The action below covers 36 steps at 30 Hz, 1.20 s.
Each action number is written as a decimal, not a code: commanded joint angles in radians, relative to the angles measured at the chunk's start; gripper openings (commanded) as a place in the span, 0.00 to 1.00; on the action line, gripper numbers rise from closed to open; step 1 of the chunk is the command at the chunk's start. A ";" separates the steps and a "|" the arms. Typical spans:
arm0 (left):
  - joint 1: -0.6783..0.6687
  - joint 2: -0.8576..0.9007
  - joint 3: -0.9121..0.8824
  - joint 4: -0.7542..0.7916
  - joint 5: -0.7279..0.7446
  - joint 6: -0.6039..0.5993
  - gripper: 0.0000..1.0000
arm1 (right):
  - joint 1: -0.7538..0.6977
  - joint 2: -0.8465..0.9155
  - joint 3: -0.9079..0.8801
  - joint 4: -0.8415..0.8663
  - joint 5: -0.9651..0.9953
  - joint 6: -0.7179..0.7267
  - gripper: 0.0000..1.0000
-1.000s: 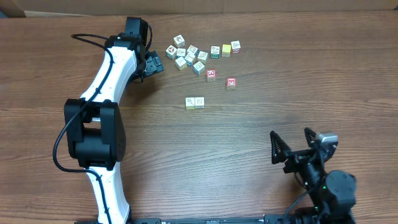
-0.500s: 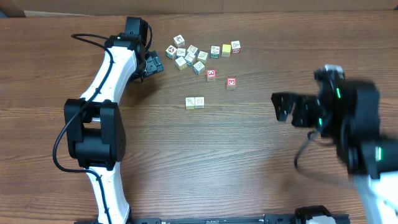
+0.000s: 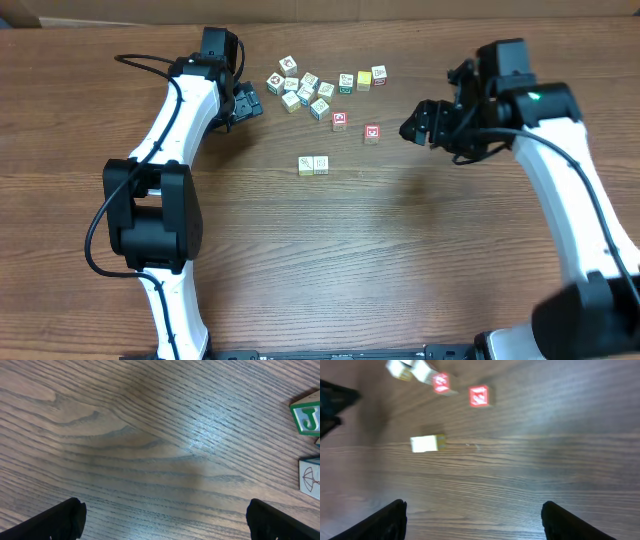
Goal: Form a horizontal line
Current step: 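Move the right gripper over the red-bordered block near the cluster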
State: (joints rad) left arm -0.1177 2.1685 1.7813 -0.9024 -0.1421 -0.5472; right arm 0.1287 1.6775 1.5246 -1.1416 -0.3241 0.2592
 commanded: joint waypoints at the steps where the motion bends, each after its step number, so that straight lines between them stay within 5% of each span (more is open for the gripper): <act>1: -0.003 0.002 0.020 -0.002 0.005 0.009 1.00 | 0.050 0.057 0.019 0.011 0.089 0.063 0.82; 10: -0.004 0.002 0.020 -0.002 0.005 0.009 1.00 | 0.210 0.204 0.019 0.138 0.366 0.087 0.95; 20: -0.005 0.002 0.020 -0.002 0.005 0.009 1.00 | 0.271 0.325 0.018 0.333 0.481 0.086 0.95; 32: -0.006 0.002 0.020 -0.002 0.005 0.009 1.00 | 0.269 0.422 0.018 0.490 0.500 0.085 0.65; 36: -0.006 0.002 0.020 -0.002 0.005 0.009 1.00 | 0.269 0.423 0.018 0.518 0.500 0.085 0.64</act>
State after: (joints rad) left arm -0.1177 2.1685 1.7813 -0.9020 -0.1421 -0.5472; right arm 0.4000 2.1033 1.5246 -0.6350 0.1616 0.3405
